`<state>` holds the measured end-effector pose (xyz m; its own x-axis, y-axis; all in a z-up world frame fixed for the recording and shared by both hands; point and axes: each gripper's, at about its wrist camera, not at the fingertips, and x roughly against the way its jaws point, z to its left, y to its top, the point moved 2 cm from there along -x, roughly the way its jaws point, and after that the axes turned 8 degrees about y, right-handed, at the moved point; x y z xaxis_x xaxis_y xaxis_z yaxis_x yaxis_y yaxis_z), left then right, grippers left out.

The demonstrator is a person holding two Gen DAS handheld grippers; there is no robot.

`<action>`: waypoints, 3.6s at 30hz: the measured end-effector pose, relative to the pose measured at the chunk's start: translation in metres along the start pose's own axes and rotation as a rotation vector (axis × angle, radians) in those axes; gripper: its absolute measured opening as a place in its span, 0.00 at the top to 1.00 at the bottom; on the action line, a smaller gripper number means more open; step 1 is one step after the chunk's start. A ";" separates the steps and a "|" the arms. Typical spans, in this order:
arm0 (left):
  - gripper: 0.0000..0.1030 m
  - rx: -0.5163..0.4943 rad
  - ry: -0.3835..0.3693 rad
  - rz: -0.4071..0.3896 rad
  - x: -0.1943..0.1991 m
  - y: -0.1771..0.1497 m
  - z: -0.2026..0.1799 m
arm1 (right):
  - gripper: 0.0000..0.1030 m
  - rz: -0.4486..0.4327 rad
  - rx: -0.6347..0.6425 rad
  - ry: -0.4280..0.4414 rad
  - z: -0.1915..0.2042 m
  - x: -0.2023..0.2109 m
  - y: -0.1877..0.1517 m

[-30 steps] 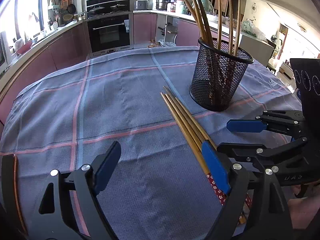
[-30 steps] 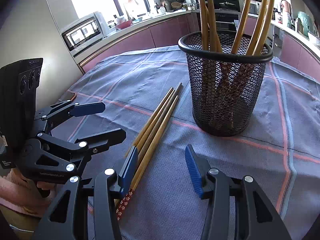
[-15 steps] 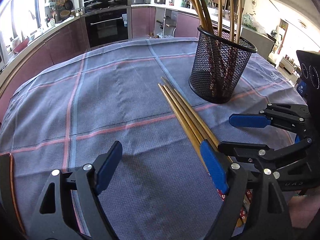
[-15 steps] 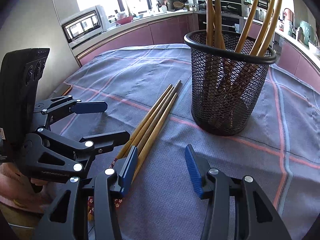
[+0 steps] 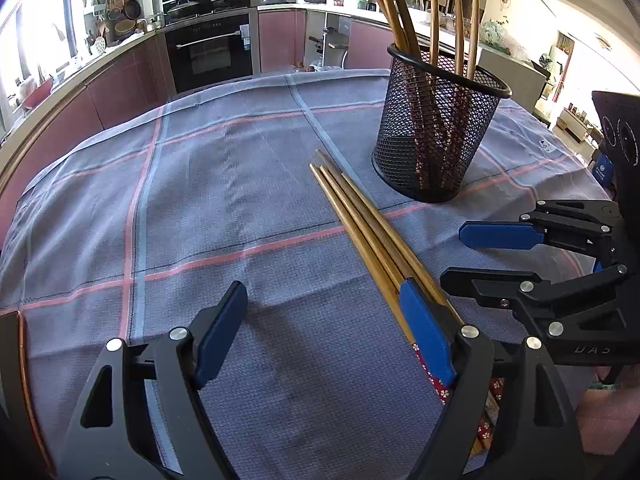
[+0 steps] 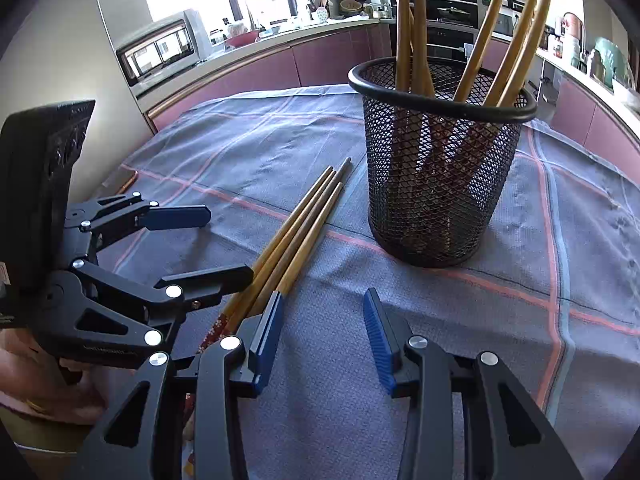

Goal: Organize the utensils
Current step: 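Move the open right tool back to the chopstick pile, then close the right tool on another chopstick from the pile, then lift the chopstick upright with the right tool over the mesh cup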

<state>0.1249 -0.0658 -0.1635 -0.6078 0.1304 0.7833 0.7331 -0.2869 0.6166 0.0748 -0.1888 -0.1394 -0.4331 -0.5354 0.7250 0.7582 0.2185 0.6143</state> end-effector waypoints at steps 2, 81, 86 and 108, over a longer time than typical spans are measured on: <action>0.24 -0.001 -0.002 0.000 0.000 0.001 0.000 | 0.62 -0.003 0.003 0.012 0.001 -0.002 0.001; 0.88 0.002 -0.106 0.045 -0.010 0.006 0.000 | 0.94 0.019 0.012 0.030 0.006 -0.017 0.014; 0.82 -0.014 -0.124 0.047 -0.015 0.013 -0.002 | 0.94 0.020 0.011 0.035 0.006 -0.020 0.015; 0.93 0.052 -0.288 -0.130 0.062 0.044 0.017 | 0.94 -0.256 0.009 0.071 -0.002 0.081 0.035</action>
<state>0.1242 -0.0545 -0.0864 -0.5915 0.4280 0.6834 0.6743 -0.2023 0.7102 0.0671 -0.2261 -0.0594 -0.5748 -0.6297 0.5226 0.6240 0.0759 0.7777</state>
